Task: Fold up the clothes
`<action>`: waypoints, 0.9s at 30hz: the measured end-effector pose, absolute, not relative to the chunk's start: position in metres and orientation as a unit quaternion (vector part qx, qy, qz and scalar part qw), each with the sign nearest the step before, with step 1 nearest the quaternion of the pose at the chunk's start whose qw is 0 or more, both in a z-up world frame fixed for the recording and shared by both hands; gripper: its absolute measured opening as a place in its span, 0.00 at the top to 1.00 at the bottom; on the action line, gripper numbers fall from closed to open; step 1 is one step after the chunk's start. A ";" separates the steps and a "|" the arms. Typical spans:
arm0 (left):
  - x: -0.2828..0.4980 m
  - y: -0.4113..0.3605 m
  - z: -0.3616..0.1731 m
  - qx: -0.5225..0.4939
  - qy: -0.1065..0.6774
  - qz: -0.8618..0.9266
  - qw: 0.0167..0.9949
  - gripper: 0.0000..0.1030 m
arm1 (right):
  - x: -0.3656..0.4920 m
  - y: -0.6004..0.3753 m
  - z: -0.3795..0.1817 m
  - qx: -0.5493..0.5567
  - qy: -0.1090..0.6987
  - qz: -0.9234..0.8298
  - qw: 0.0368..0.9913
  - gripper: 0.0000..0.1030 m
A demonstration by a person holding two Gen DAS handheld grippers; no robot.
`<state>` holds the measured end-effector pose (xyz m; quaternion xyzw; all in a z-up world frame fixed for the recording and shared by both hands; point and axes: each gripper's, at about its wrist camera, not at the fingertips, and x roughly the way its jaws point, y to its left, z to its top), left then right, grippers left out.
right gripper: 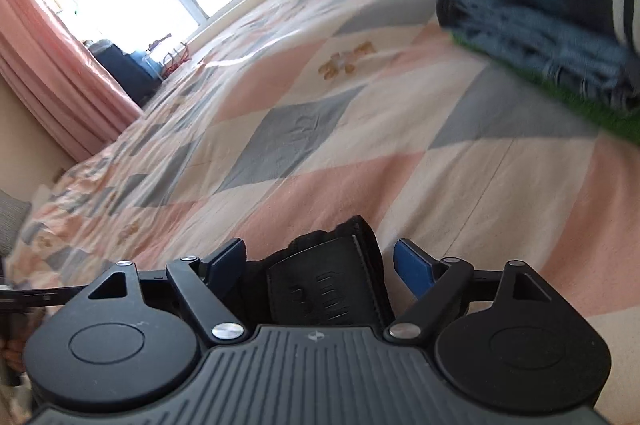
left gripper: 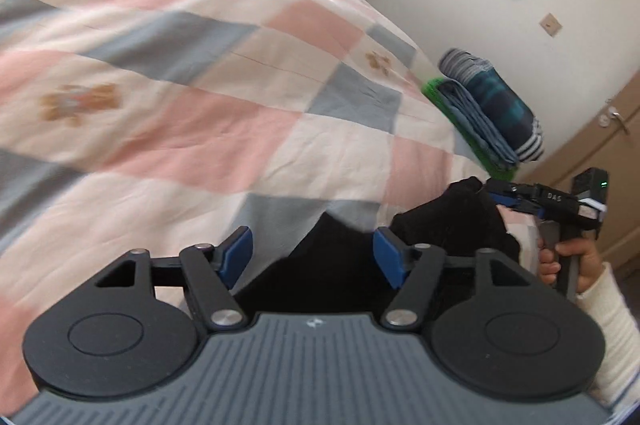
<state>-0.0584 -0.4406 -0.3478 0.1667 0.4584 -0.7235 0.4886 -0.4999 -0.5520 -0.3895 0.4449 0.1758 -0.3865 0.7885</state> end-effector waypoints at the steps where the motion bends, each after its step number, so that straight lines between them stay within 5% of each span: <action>1: -0.060 -0.450 -0.354 0.172 0.466 -0.724 0.479 0.38 | -0.504 -0.555 -0.392 0.457 0.171 -0.371 0.790 0.19; 4: -0.067 -0.463 -0.368 0.176 0.484 -0.732 0.446 0.44 | -0.511 -0.557 -0.397 0.477 0.159 -0.331 0.798 0.25; 6: -0.071 -0.467 -0.375 0.175 0.492 -0.738 0.428 0.69 | -0.512 -0.555 -0.399 0.477 0.159 -0.316 0.804 0.41; 10: -0.079 -0.458 -0.372 0.164 0.475 -0.744 0.441 0.82 | -0.521 -0.543 -0.398 0.451 0.153 -0.333 0.814 0.70; 11: -0.079 -0.453 -0.370 0.154 0.467 -0.746 0.449 0.85 | -0.525 -0.536 -0.395 0.448 0.140 -0.342 0.814 0.84; 12: -0.079 -0.447 -0.368 0.142 0.457 -0.747 0.461 0.95 | -0.530 -0.529 -0.391 0.444 0.126 -0.351 0.814 0.90; 19: -0.072 -0.440 -0.398 0.099 0.442 -0.708 0.542 0.98 | -0.524 -0.509 -0.416 0.430 0.148 -0.444 0.772 0.86; 22: -0.077 -0.440 -0.395 0.118 0.406 -0.695 0.581 0.97 | -0.502 -0.504 -0.397 0.363 0.190 -0.495 0.767 0.78; 24: -0.069 -0.433 -0.379 0.121 0.365 -0.667 0.638 0.99 | -0.486 -0.491 -0.378 0.276 0.221 -0.546 0.759 0.62; 27: -0.046 -0.411 -0.355 0.058 0.388 -0.673 0.628 1.00 | -0.467 -0.458 -0.355 0.170 0.208 -0.557 0.786 0.62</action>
